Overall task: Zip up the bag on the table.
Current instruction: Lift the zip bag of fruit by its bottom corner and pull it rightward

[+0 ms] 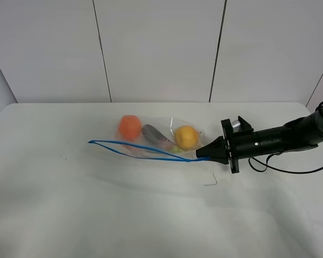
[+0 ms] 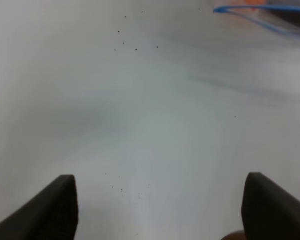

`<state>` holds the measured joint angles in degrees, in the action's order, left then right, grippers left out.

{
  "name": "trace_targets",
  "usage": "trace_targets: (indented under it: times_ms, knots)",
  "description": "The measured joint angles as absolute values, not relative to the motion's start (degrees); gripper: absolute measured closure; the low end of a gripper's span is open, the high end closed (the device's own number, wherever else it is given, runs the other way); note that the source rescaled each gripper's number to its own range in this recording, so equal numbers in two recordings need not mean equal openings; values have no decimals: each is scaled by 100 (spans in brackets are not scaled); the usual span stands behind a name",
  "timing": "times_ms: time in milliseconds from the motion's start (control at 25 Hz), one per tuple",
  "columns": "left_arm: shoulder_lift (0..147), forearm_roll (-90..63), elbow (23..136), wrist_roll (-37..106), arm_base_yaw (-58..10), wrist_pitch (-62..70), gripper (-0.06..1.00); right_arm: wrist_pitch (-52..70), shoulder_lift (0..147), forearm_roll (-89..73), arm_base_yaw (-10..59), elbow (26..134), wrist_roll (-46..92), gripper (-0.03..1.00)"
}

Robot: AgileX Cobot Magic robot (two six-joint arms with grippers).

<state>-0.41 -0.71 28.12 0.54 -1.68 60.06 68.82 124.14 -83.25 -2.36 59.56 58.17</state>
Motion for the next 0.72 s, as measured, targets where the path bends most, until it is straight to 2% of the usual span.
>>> trace_targets:
  times_ms: [720]
  knots:
    - [-41, -71, 2812, 54, -168, 6006, 4, 6882, 12117, -8387, -236, 5956, 5494, 96]
